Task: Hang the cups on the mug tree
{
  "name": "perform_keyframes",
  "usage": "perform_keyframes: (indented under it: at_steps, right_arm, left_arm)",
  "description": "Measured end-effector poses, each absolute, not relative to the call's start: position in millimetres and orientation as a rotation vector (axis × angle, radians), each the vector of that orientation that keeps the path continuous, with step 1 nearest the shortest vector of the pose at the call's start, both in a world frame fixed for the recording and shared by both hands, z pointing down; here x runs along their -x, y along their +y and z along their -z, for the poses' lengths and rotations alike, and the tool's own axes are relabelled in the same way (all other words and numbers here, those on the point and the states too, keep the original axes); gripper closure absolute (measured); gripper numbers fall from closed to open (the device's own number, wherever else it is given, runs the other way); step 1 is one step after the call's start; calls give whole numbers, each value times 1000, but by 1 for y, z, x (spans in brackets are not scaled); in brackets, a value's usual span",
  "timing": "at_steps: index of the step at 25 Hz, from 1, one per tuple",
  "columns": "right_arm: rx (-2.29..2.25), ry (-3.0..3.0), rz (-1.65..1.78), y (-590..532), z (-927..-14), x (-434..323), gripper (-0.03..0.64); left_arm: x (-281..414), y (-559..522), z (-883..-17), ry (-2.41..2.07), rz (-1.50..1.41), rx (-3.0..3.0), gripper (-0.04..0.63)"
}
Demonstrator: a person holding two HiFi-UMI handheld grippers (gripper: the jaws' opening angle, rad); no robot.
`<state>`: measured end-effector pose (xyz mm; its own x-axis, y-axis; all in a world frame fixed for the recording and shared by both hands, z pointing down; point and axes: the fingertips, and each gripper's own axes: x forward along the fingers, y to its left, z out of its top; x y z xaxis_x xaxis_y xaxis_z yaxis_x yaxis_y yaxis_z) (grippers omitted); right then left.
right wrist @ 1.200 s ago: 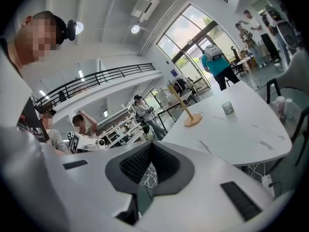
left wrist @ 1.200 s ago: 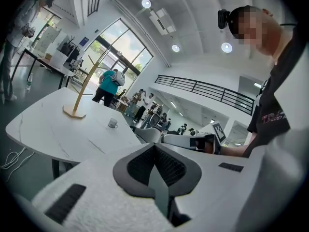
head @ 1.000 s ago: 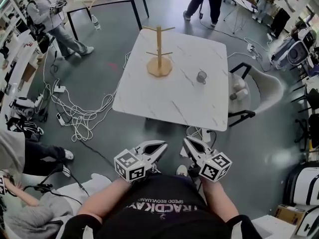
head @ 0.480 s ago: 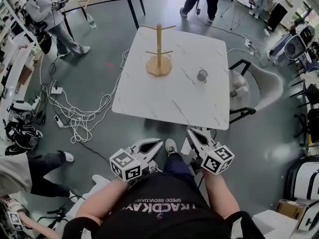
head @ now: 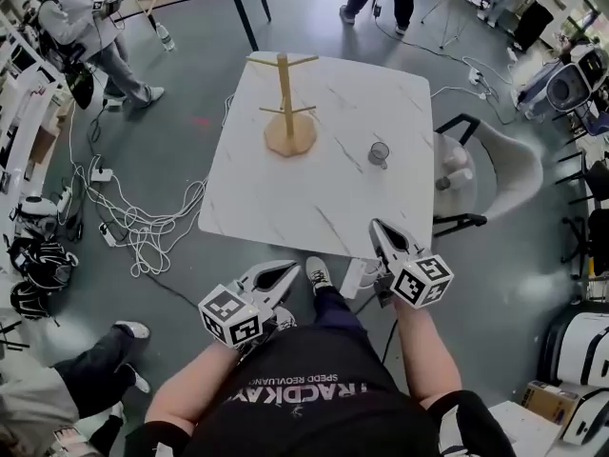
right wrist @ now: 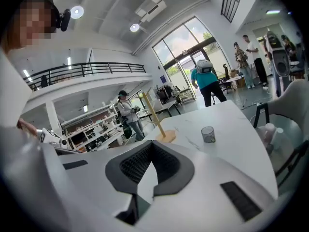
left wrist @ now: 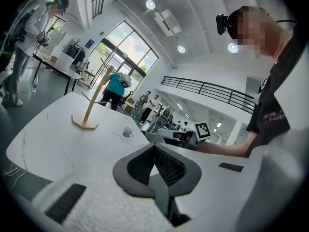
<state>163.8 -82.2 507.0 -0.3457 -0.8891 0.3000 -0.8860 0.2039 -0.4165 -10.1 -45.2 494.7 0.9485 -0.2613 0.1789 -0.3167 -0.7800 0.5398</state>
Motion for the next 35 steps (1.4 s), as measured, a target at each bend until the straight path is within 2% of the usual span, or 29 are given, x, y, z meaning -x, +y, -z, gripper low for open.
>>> perform_keyframes:
  at_steps: [17, 19, 20, 21, 35]
  right_arm:
    - [2197, 2428, 869, -174, -591, -277, 600]
    - [2227, 2446, 903, -184, -607, -286, 571]
    - [2239, 2455, 918, -189, -613, -290, 533]
    - [2251, 2464, 928, -194, -619, -294, 529]
    - [2276, 2584, 1115, -231, -682, -312, 529]
  left_arm:
    - [-18, -93, -515, -426, -156, -2435, 598]
    - [-20, -97, -517, -434, -156, -2428, 598]
    - [-21, -100, -518, -438, -156, -2426, 598]
    - [-22, -102, -518, -442, -156, -2423, 598]
    - [-34, -133, -531, -510, -156, -2370, 598]
